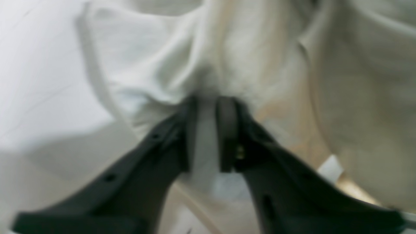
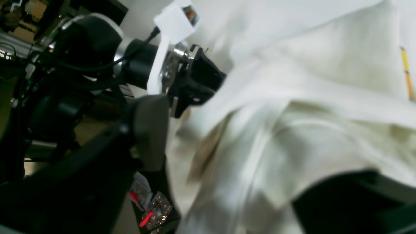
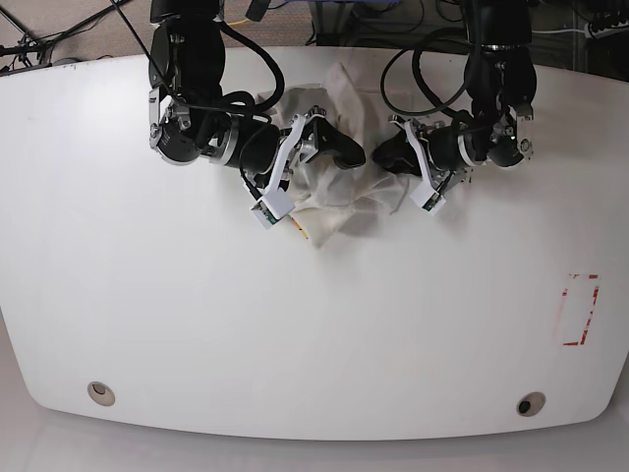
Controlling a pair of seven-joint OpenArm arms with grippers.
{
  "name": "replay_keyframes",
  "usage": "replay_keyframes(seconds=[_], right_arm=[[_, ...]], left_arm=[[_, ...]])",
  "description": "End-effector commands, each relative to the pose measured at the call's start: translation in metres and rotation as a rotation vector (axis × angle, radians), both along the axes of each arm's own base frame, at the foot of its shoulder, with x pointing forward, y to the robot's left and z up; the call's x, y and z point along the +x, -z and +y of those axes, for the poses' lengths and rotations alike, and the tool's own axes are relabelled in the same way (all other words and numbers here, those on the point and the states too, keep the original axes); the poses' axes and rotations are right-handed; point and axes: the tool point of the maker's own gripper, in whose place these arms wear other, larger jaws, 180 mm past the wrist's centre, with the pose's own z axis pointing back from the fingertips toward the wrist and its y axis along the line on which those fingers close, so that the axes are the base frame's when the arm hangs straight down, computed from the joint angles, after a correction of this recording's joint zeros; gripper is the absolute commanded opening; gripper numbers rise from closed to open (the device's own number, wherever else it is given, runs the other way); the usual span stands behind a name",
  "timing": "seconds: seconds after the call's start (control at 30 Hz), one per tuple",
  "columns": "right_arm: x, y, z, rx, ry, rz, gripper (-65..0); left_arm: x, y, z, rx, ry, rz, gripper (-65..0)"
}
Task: Fold the T-shirt properly
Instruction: 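Gather the bunched shirt with the right gripper and lift it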
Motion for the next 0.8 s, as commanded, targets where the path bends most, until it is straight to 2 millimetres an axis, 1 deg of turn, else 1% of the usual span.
replay_keyframes(seconds=[0.0,0.07,0.1,0.17,0.27,0.37,0.4,0.47,0.5,0.53,0.57,0.7,0.77], right_arm=[[0.008,-0.016,0.003,0.044,0.009,-0.049,-15.7],[0.010,-0.018,0.003,0.044,0.009,-0.057,-10.5],[0.011,-0.019,0.003,0.044,0.009,-0.060,-9.8],[0.011,-0.019,0.003,0.042,0.009,-0.062,-9.7],[0.010,-0.017,0.001,0.029,0.000,-0.065,-9.7],[-0.001,-0.015,0.012,0.011,-0.068,-0.067,-9.7],[-0.006,-0.012,0.014,0.000,-0.094,-0.065,-9.7],[-0.011,-0.011,0.019,-0.006,-0.125,-0.065,-9.7],[-0.013,-0.010,0.020,-0.008,-0.134,-0.064,-9.7],[-0.013,-0.010,0.020,-0.010,-0.134,-0.064,-9.7],[-0.014,-0.009,0.019,-0.013,-0.137,-0.064,-9.7],[-0.016,-0.004,0.012,-0.039,-0.141,-0.057,-9.7],[-0.015,-0.002,0.010,-0.049,-0.140,-0.059,-9.7]], left_arm=[[-0.017,0.021,0.019,0.134,0.026,0.083,-43.6],[-0.013,0.017,0.023,0.135,0.007,0.069,-41.0],[-0.010,0.014,0.025,0.137,0.000,0.056,-41.0],[-0.004,0.005,0.028,0.138,-0.012,0.024,-41.0],[0.005,-0.011,0.027,0.101,-0.027,-0.027,-41.0],[0.016,-0.035,0.032,0.043,-0.069,-0.093,-41.1],[0.019,-0.042,0.036,0.031,-0.088,-0.114,-41.1],[0.025,-0.054,0.052,0.034,-0.123,-0.153,-41.1],[0.028,-0.062,0.061,0.039,-0.138,-0.176,-41.1],[0.029,-0.065,0.065,0.042,-0.144,-0.188,-41.1],[0.028,-0.070,0.069,0.041,-0.149,-0.201,-41.1],[0.024,-0.090,0.102,0.059,-0.212,-0.256,-41.3],[0.024,-0.096,0.115,0.063,-0.241,-0.272,-41.3]])
